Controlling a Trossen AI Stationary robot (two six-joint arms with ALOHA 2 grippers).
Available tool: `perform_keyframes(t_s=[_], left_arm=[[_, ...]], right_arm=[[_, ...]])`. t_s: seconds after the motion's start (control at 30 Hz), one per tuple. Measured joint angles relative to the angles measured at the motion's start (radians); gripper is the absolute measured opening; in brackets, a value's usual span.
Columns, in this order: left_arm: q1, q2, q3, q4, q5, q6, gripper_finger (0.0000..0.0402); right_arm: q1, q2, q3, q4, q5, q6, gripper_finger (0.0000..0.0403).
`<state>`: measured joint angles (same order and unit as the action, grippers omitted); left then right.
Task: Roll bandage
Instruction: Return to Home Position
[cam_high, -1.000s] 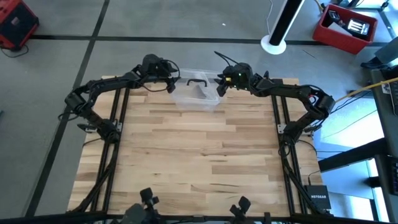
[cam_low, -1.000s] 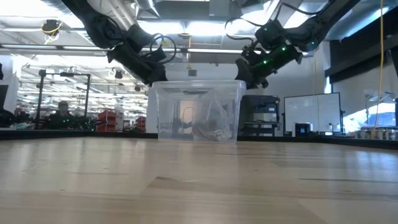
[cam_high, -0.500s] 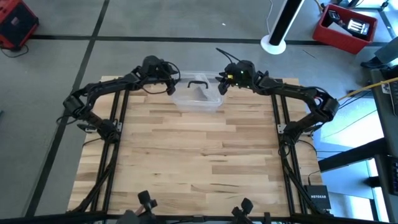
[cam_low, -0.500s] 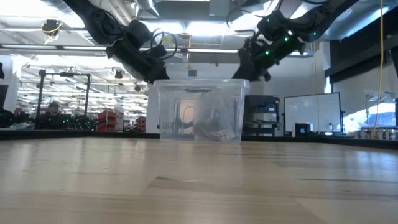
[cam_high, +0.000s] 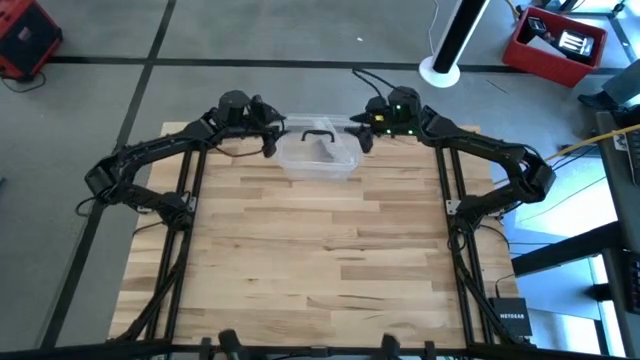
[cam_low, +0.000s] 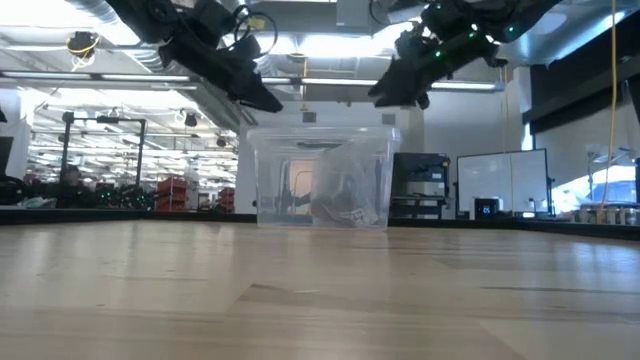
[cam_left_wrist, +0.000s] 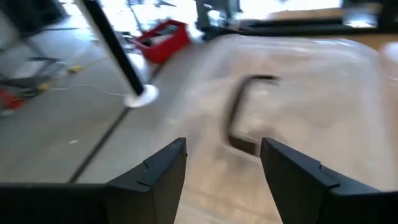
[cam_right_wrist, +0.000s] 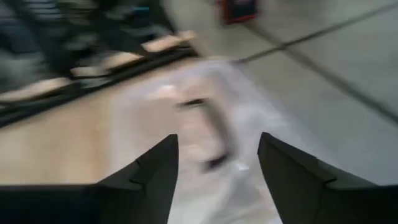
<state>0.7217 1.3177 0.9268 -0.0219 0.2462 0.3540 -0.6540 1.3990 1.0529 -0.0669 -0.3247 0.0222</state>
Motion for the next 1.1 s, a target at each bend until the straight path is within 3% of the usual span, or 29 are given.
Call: perform_keyframes(t_s=[0.1,0.17,0.37,0.57,0.97,1.1], left_arm=[[-0.062,-0.029,0.0,-0.072,0.033,0.02,0.02],[-0.121,-0.056,-0.002,-0.111,0.039,0.018,0.02],[-0.253,-0.191,-0.114,-0.097,0.018,-0.034,0.0172],[-0.283,-0.479,-0.342,-0.051,-0.023,-0.212,0.0126],[-0.441,-0.954,-0.687,0.029,-0.093,-0.404,0.0049],[-0.462,-1.049,-0.737,0.015,-0.094,-0.449,0.0031]], right_arm=[[0.018,-0.032,0.0,-0.044,-0.168,0.001,0.0228],[0.063,-0.053,0.0,-0.075,-0.178,0.0,0.0227],[0.235,-0.125,-0.018,-0.145,0.009,-0.074,0.0198],[0.347,-0.287,-0.237,0.052,0.174,0.003,0.0141],[0.449,-0.581,-0.659,0.322,0.305,0.162,0.0012],[0.484,-0.672,-0.741,0.317,0.334,0.161,0.0012]])
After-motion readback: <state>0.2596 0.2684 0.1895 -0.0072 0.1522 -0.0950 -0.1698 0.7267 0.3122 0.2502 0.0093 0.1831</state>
